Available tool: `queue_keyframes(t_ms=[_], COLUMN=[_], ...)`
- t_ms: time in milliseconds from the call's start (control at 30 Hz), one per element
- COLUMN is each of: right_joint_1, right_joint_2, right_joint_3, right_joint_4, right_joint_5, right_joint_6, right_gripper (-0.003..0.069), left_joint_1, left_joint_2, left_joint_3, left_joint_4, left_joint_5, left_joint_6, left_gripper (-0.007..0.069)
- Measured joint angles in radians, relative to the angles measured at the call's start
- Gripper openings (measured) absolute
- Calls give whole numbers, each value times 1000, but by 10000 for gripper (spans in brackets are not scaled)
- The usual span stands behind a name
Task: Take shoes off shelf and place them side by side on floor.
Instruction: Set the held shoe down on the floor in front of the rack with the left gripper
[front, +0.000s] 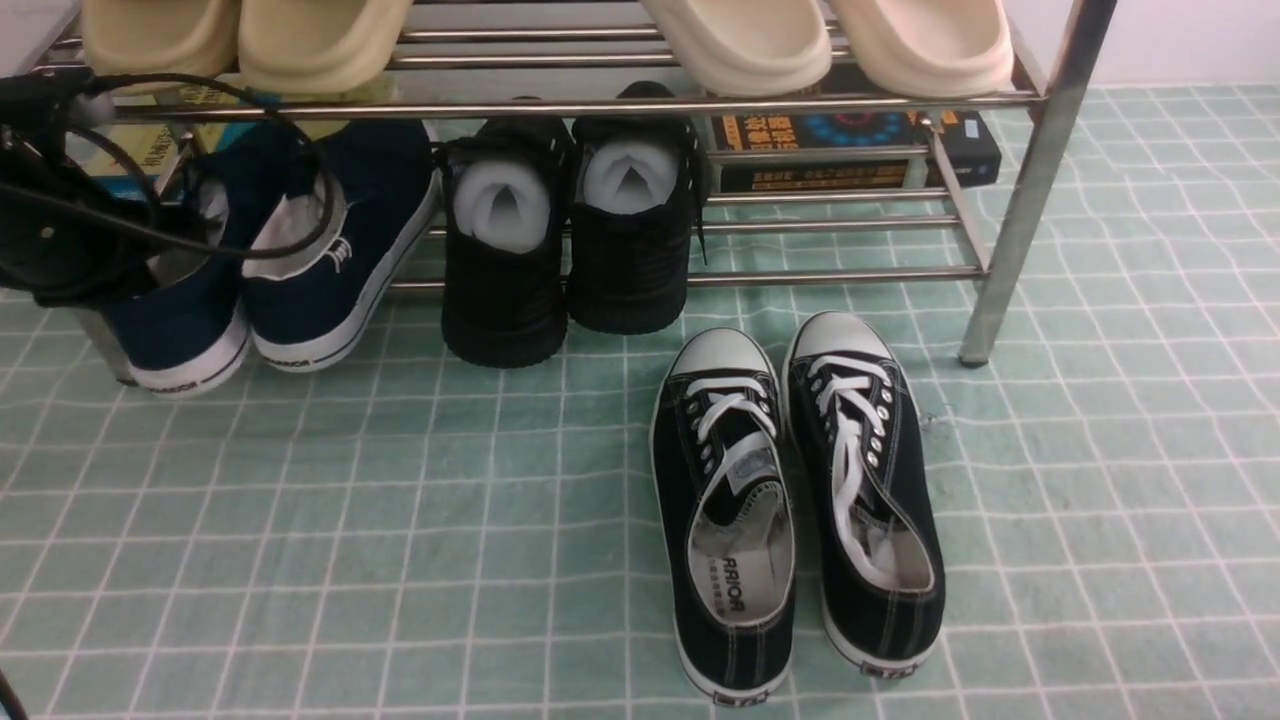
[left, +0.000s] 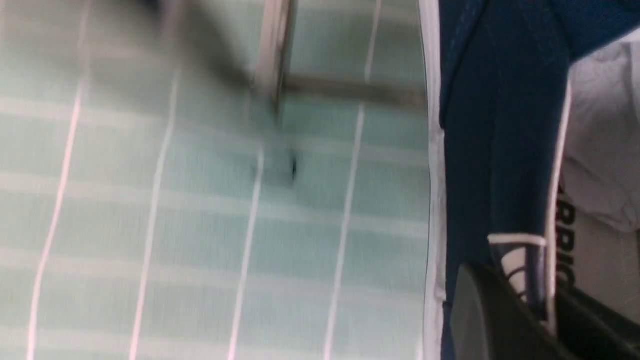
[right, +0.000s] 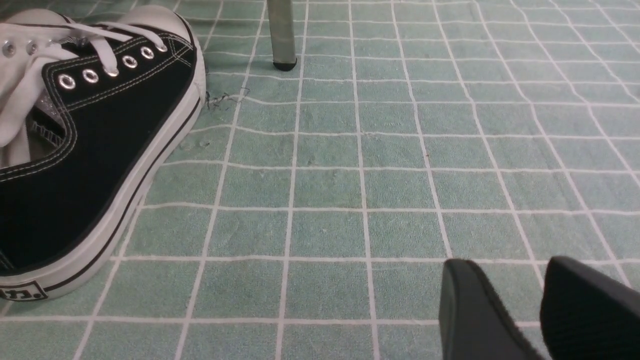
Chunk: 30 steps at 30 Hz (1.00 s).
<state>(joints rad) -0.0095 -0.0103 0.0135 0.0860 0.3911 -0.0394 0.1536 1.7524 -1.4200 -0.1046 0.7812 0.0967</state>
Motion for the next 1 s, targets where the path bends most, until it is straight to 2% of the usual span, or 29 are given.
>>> queue_keyframes(t_ms=[67,167,333,400,500,733,1000], right_joint_1=[0,0,0,0,0,0,0], right_joint_2=[0,0,0,0,0,0,0], right_joint_3=[0,0,0,0,0,0,0], right_joint_4=[0,0,0,0,0,0,0], right_joint_5=[0,0,0,0,0,0,0], right_joint_6=[0,0,0,0,0,0,0], right_gripper=[237,237,237,237,237,237,237], left_joint_1=[0,1,1,1,1,1,1], left_joint_2=[-87,-193,-341,-373,-404,-363,-309], left_joint_3=[1,24,172,231,421,620,648], left_joint_4=[29,78,188,219,292,303,310], left_joint_5=[135,241,285,263,119,-197,-253], left_joint_6=[-14,-67,-187,-226,-317,-441,-463], left_gripper=[43,43,42,42,42,42,57])
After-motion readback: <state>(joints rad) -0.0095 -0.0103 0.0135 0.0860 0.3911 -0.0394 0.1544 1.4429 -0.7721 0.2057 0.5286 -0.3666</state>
